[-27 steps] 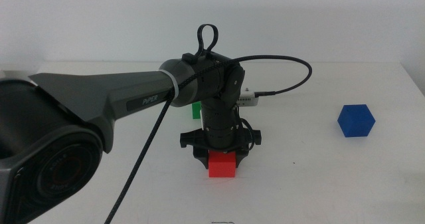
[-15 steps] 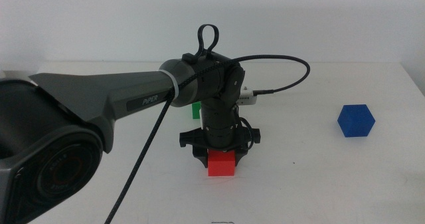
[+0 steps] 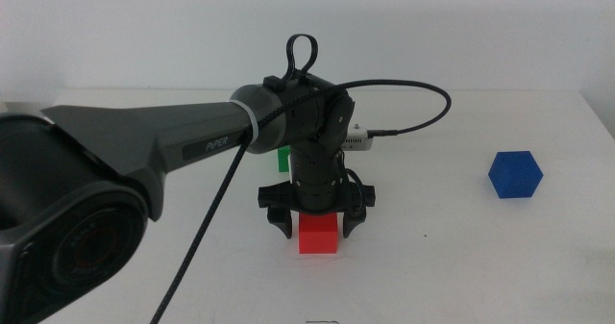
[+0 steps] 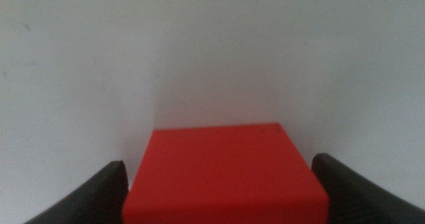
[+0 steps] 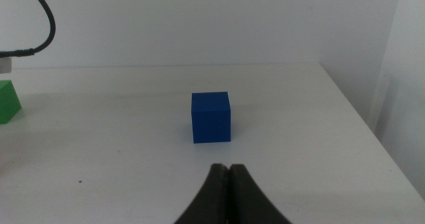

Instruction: Stack red cubes first, then green, then blue cubes in a specific spot.

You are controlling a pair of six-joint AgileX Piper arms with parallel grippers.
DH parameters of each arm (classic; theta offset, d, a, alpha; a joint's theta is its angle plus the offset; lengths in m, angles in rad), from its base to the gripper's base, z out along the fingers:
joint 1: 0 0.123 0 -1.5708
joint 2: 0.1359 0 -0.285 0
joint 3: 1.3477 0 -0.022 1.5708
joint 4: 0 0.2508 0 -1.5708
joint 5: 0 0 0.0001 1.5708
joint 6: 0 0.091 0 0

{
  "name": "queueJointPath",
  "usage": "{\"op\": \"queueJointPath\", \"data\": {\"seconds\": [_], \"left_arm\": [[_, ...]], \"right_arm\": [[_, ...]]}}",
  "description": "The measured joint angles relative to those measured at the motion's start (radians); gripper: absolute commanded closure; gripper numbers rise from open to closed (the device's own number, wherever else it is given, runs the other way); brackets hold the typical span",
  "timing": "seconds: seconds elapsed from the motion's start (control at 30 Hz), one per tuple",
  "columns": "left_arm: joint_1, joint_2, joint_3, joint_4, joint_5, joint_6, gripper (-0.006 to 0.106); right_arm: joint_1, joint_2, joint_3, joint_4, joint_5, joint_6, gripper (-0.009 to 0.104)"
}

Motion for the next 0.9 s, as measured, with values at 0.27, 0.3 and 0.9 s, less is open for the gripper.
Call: {"op": "queueJointPath", "data": {"seconds": [0.27,0.3,0.9], "left_arm": [[0.000,-0.176,-0.001,-0.008,0.072,0.005,0.007],[0.000,-0.209,-0.001,0.003,0.079,0.006,0.007],[0.066,-0.208,-0.229,0.247,0.100,0.046,0.007]], "right_arm": [[0.000,0.000,0.000,0.000,0.000,0.000,0.096],[0.000,0.000,0.000,0.000,0.000,0.000,0.096],[0.000,0.000,0.000,0.000,0.000,0.000,0.096]]}}
